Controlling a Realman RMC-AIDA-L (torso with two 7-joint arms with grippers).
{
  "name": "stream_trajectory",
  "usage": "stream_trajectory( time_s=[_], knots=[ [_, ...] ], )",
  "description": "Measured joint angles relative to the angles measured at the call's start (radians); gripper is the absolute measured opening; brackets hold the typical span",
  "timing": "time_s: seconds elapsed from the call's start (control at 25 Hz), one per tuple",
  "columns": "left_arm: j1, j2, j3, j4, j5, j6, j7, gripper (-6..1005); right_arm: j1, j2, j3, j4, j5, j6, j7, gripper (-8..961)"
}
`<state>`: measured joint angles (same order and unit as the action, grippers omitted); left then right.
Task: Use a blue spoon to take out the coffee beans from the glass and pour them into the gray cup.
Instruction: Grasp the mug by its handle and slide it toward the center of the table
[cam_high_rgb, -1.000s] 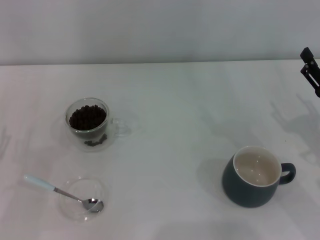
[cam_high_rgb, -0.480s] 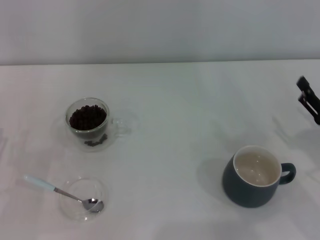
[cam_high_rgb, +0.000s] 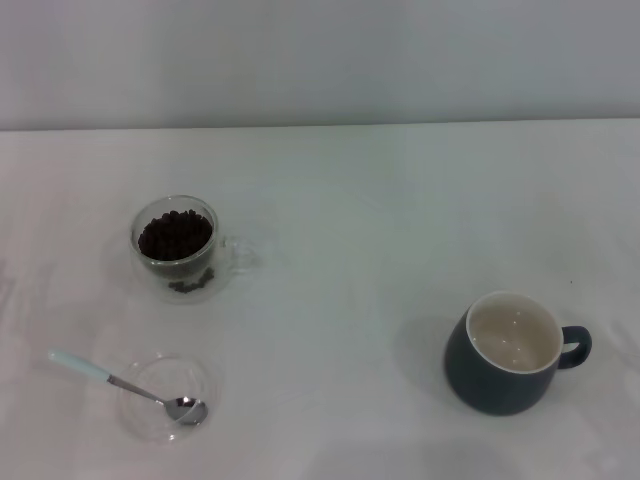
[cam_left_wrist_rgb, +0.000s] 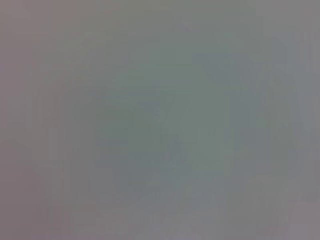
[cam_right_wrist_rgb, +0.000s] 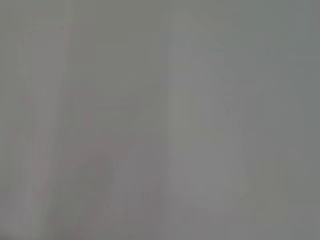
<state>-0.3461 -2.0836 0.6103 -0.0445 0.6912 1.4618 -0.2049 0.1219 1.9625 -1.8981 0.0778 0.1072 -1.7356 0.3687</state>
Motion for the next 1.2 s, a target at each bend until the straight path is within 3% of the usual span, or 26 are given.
stream_trajectory(
  time_s=[0.2,0.52,0.88,1.2],
  knots=[
    [0.010,0.001,0.003,0.000,0.002,0.000,-0.001,893,-0.005,0.013,-0.059,0.114,-0.007,-0.055,0.038,812],
    [0.011,0.001,0.005,0.000,0.008,0.009,-0.002,893,0.002,0.046,-0.113,0.104,-0.008,0.068,0.030,812],
    [0.011,-0.001,0.005,0.000,0.010,0.012,-0.005,893,0.015,0.048,-0.142,0.043,-0.009,0.195,0.019,812],
    [0.013,-0.001,0.005,0.000,0.008,0.012,-0.016,893,0.031,0.047,-0.150,0.034,-0.013,0.230,0.019,811]
  ],
)
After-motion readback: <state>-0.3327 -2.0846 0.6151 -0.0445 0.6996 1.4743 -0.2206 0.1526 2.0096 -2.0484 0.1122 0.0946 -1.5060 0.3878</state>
